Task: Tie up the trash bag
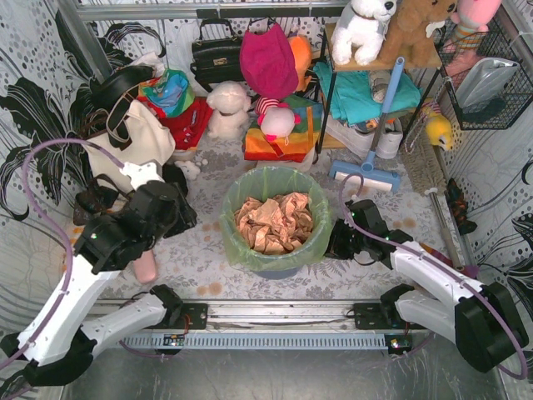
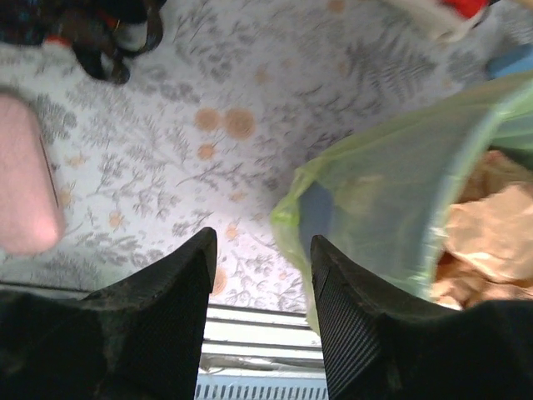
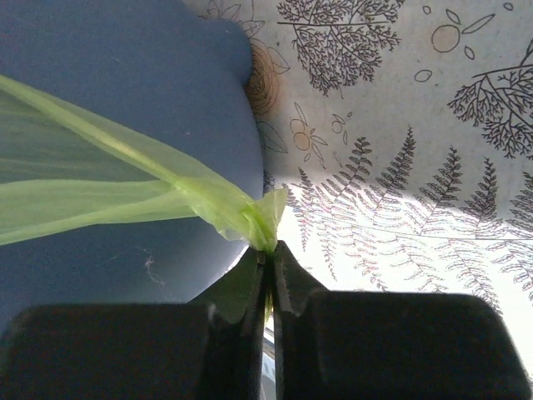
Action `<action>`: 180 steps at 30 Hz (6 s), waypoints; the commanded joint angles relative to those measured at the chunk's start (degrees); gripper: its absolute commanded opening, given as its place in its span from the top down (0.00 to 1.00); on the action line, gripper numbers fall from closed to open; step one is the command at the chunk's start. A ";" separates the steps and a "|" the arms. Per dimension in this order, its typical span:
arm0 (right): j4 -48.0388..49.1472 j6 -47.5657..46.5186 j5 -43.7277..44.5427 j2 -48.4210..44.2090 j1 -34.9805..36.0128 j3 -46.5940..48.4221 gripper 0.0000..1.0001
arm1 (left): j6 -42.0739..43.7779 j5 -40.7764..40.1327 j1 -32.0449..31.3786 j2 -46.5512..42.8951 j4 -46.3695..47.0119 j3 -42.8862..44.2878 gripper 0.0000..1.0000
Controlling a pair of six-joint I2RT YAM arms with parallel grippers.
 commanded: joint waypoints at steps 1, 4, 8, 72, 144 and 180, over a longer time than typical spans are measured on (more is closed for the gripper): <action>-3.39 -2.46 -0.66 0.46 -0.33 3.37 0.95 | -6.14 0.66 0.27 -2.16 6.10 -10.06 0.41; -4.81 -3.24 -0.63 1.04 -0.33 4.76 0.95 | -7.80 6.73 0.75 -3.46 12.27 -17.28 0.41; -7.23 -4.19 0.29 1.52 -0.31 6.95 0.95 | -9.06 13.80 2.17 -4.95 19.89 -26.34 0.41; -12.76 -0.73 10.65 -10.60 -0.44 8.16 1.00 | -10.50 24.56 9.26 -15.15 37.60 -48.40 1.00; 37.98 10.53 -6.72 -20.66 -0.41 15.94 1.00 | 6.13 41.55 9.27 -6.49 39.66 -11.83 1.00; 17.57 0.94 -21.03 -24.97 -0.39 11.03 1.00 | 9.04 40.22 9.26 -3.59 40.41 -20.15 1.00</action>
